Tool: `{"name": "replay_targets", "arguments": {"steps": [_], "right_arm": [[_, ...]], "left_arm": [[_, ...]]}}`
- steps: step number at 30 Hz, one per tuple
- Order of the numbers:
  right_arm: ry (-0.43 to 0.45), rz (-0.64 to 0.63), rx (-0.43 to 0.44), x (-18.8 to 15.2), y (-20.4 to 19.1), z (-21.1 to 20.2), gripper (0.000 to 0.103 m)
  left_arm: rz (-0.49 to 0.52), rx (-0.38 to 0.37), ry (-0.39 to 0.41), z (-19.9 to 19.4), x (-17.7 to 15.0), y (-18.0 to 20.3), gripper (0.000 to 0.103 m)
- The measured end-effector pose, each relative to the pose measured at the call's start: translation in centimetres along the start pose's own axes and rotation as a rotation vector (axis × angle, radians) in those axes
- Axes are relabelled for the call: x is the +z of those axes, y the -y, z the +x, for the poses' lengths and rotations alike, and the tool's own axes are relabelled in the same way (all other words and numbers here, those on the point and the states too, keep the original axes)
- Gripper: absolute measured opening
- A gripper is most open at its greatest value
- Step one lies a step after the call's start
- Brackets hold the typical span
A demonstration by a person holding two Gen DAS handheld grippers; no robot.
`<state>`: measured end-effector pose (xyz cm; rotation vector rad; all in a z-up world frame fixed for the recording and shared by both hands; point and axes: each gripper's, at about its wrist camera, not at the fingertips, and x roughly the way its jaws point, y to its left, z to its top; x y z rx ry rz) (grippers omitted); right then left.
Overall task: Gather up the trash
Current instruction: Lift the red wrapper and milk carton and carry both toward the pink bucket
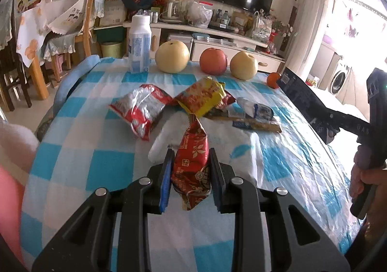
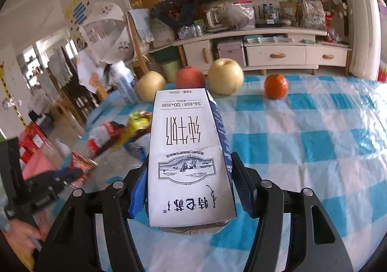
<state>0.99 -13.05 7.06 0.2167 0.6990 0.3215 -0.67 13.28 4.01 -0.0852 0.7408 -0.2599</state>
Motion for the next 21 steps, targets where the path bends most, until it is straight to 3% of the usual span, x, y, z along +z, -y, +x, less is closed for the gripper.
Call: {"name": "replay_targets", "arguments": {"steps": [8,14,18,21], "right_arm": [[0.029,0.014,0.083,-1.4,-3.9,-1.9,0.062],[0.003,-0.001,0.123,-3.0,-7.3,-2.4,0.062],[-0.007,-0.021,0.133,-3.7,-9.1,-2.9,0.062],[-0.016,-0.025,0.127,-4.4,-9.9,-3.3,0.062]], "left_arm": [[-0.008,0.002,0.036,-3.0,-0.3,-1.0,0.030],[-0.037,-0.008,0.089,-5.1,0.2,-2.5,0.026],[-0.053,-0.029,0.079,-5.5,0.0,-3.4,0.026],[-0.037,-0.060,0.026,-5.0,-0.3,-3.7,0.026]]}}
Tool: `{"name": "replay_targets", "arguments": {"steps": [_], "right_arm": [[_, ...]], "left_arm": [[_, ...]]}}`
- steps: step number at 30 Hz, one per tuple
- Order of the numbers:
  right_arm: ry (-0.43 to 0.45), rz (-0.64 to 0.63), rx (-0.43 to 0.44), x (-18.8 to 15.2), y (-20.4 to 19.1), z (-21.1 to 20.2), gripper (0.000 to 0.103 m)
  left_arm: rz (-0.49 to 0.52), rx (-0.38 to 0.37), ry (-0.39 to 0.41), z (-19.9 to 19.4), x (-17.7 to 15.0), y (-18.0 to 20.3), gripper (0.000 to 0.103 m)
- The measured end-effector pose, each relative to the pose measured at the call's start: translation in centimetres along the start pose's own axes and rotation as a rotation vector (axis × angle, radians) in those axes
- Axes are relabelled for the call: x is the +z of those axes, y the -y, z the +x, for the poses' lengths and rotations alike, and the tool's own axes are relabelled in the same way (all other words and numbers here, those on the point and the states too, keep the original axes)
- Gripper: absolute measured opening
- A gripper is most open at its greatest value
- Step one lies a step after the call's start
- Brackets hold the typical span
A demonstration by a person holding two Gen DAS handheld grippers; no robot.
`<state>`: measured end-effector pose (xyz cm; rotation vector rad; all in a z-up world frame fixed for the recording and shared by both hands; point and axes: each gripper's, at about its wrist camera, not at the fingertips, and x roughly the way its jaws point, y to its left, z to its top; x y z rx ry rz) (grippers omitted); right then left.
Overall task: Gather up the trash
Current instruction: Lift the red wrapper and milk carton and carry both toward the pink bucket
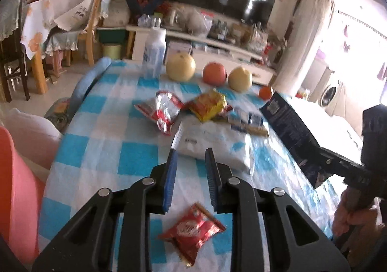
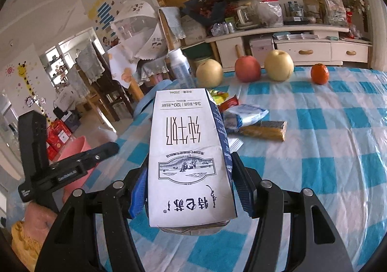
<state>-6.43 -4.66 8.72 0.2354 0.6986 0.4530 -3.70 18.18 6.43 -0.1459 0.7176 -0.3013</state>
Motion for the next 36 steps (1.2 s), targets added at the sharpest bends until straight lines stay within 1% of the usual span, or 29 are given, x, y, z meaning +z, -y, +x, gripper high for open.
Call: {"name": "replay_targets", "arguments": {"steps": [1,2,3,4,5,6,7,9,12,15,17,20,22,24,26,31,36], "right_arm": [[-0.002,-0.002,-0.004,-0.1,-0.1,-0.1,0.062],[-0.003,-0.003,-0.007,-0.1,-0.1,-0.2,0.062],[-0.008,-0.001,-0.011,-0.4,-0.2,-0.2,0.062],[-0.012,0.002,-0.011,-0.5,-0.1,-0.3,0.062],[-0.014,0.003,-0.015,-0.7,-0.1,-0.4,0.062],[-0.014,0.000,-0.019,-0.8,0.0,-0.4,0.062],[-0.014,-0.004,-0.023,-0.9,-0.2,-0.5,0.062],[-0.016,-0.009,-0.024,-1.1,-0.5,-0.6,0.062],[-0.021,-0.022,-0.025,-1.2,-1.0,-0.5,0.062],[-0.028,-0.037,-0.027,-1.4,-1.6,-0.5,0.062],[-0.035,-0.046,-0.029,-1.7,-2.0,-0.3,0.062],[-0.044,-0.058,-0.035,-1.9,-2.6,-0.1,0.062],[-0.048,-0.064,-0.039,-2.1,-2.9,0.1,0.062],[-0.051,-0.071,-0.042,-2.2,-3.3,0.3,0.062],[-0.054,-0.080,-0.046,-2.3,-3.9,0.5,0.062],[-0.063,-0.090,-0.039,-2.4,-5.3,1.1,0.062],[-0.077,-0.087,-0.007,-2.3,-6.9,1.8,0.062]], "left_arm": [[0.015,-0.008,-0.017,0.1,-0.2,0.0,0.026],[0.026,-0.033,-0.049,0.4,-0.4,0.0,0.031],[0.043,-0.057,-0.086,0.7,-0.7,0.0,0.038],[0.062,-0.057,-0.102,0.8,-0.9,0.1,0.047],[0.084,-0.065,-0.123,1.0,-1.2,0.2,0.053],[0.108,-0.076,-0.160,1.3,-1.6,0.4,0.065],[0.131,-0.073,-0.180,1.5,-2.1,0.6,0.067],[0.168,-0.073,-0.210,1.8,-2.8,0.7,0.067],[0.210,-0.103,-0.272,2.5,-4.0,0.9,0.067],[0.242,-0.119,-0.306,2.8,-5.0,1.2,0.067],[0.244,-0.126,-0.303,2.9,-5.1,1.3,0.067],[0.231,-0.131,-0.300,2.9,-5.1,1.2,0.058],[0.201,-0.126,-0.294,2.9,-4.9,0.7,0.043],[0.163,-0.135,-0.293,2.9,-4.7,0.2,0.041],[0.155,-0.129,-0.290,2.9,-4.6,0.3,0.039],[0.102,-0.092,-0.274,2.7,-4.1,-0.6,0.038],[0.049,-0.077,-0.222,1.0,-3.1,-2.1,0.038]]}}
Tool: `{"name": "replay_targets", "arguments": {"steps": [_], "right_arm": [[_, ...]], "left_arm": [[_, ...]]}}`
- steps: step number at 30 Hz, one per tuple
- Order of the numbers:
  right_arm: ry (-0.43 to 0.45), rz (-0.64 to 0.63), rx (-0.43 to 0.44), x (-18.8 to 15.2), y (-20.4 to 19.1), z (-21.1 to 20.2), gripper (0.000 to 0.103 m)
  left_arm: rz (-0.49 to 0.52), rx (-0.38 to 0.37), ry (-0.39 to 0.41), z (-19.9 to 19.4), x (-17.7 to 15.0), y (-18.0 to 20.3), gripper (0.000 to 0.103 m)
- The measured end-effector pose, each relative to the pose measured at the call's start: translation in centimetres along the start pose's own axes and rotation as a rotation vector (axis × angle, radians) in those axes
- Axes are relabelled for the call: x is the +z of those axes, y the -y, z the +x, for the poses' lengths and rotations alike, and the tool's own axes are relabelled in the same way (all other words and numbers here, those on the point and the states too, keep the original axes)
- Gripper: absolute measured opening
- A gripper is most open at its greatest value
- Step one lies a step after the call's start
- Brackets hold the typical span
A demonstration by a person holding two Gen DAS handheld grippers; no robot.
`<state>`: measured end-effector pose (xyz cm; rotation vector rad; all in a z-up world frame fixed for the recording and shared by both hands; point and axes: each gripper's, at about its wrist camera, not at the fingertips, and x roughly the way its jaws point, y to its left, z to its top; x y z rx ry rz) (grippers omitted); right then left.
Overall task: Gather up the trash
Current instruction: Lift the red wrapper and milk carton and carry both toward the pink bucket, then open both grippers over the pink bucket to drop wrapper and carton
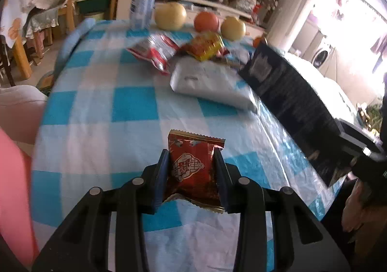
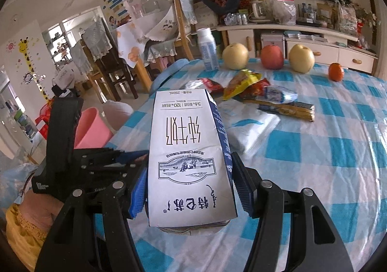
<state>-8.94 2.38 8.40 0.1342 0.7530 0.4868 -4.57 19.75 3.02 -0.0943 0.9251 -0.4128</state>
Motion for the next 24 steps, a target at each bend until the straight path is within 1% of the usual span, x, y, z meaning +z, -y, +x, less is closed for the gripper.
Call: {"name": "replay_targets", "arguments": {"steps": [5,9,11,12,13,14,17,21,24], "right_arm": [[-0.010,0.008,0.071,0.9,-2.5,0.9,0.062],[-0.015,-0.007,0.133,2.1,-5.5,1.9,0.062],[-0.021,-0.025,0.166,2.8,-7.3,2.6,0.062],[-0.026,-0.043,0.190,3.4,-8.8,3.2,0.062],[-0.029,-0.055,0.204,3.8,-9.8,3.6,0.062],[-0.032,-0.065,0.215,4.0,-10.7,3.9,0.062],[-0.053,-0.112,0.267,5.1,-14.6,5.9,0.062],[-0.080,-0.165,0.309,5.9,-19.0,8.6,0.062],[-0.097,-0.197,0.332,6.3,-22.0,10.6,0.063]], "left_arm": [[-0.049,0.031,0.089,-3.1,0.7,-1.8,0.038],[-0.108,0.092,0.172,-6.5,1.1,-4.3,0.038],[-0.143,0.134,0.208,-8.1,1.3,-6.0,0.038],[-0.165,0.169,0.229,-9.1,1.2,-7.0,0.038],[-0.195,0.203,0.250,-10.2,1.1,-8.3,0.038],[-0.220,0.219,0.264,-10.9,1.0,-9.2,0.038],[-0.355,0.290,0.322,-13.7,0.0,-13.4,0.038],[-0.485,0.374,0.357,-15.8,-1.5,-17.1,0.038],[-0.568,0.416,0.378,-16.8,-2.2,-19.2,0.038]]}}
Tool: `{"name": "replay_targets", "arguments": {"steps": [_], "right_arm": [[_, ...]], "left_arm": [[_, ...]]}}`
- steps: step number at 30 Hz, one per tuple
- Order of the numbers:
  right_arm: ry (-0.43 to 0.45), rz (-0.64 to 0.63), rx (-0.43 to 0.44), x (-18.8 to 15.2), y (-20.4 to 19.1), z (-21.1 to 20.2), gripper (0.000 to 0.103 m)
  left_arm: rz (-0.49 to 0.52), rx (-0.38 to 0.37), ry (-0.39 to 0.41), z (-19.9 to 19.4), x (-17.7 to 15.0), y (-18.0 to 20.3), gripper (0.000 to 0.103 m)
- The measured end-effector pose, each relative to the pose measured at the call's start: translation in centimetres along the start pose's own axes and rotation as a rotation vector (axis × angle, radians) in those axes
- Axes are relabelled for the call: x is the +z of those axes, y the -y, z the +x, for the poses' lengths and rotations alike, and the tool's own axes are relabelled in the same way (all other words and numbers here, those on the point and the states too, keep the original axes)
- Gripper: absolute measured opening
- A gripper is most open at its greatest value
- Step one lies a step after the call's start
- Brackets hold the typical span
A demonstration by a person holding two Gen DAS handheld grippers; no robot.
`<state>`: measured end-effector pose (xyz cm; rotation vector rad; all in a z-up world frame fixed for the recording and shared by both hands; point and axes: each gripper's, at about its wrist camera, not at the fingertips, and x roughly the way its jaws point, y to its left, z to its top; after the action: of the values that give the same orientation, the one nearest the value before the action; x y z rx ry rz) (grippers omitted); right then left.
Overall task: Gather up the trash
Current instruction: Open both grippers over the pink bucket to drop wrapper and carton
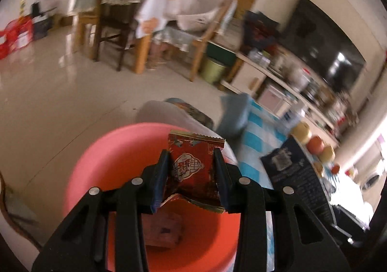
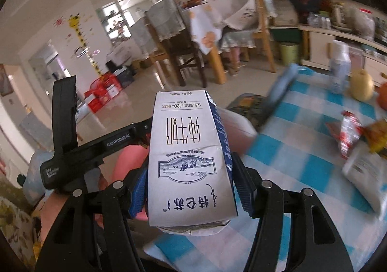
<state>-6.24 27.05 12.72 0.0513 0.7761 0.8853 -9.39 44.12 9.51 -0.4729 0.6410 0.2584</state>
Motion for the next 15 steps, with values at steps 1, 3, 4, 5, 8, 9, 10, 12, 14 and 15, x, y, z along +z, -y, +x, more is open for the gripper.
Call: {"name": "replay_targets", "arguments": {"steps": [1,3,4,5,8,9,10,12,14,15], "right_arm": [[-0.005,-0.011,0.000,0.3,-0.6,0.9,0.065],[-0.022,-0.035,-0.025,0.5,-1.2,2.7,0.069],[-0.030,-0.039,-0.035,0.6,-1.3,3.2,0.079],[-0.032,-0.038,-0.045,0.6,-1.2,3.6,0.083],[-0.027,-0.002,-0.041,-0.1,-0.4,3.7,0.089],[-0.023,0.007,-0.052,-0.4,-0.1,3.3,0.089],[-0.022,0.016,-0.062,-0.7,0.3,3.1,0.089],[-0.023,0.038,-0.076,-1.3,1.3,2.4,0.089],[-0.021,0.054,-0.096,-1.9,2.0,1.8,0.090],[-0.021,0.064,-0.110,-2.3,2.6,1.4,0.090]], "left_arm": [[-0.015,0.013,0.005,0.0,0.1,-0.4,0.039],[-0.040,0.047,0.010,0.1,0.5,-1.3,0.042],[-0.050,0.068,0.009,0.2,0.6,-1.6,0.050],[-0.055,0.081,0.008,0.3,0.7,-1.9,0.056],[-0.055,0.137,0.015,0.6,1.0,-2.4,0.075],[-0.053,0.159,0.026,0.5,1.2,-2.3,0.076],[-0.053,0.169,0.037,0.3,1.0,-2.1,0.079],[-0.050,0.173,0.078,-0.1,1.1,-1.8,0.083],[-0.037,0.163,0.117,-0.7,1.1,-1.6,0.084],[-0.020,0.161,0.153,-1.0,1.1,-1.2,0.086]]}}
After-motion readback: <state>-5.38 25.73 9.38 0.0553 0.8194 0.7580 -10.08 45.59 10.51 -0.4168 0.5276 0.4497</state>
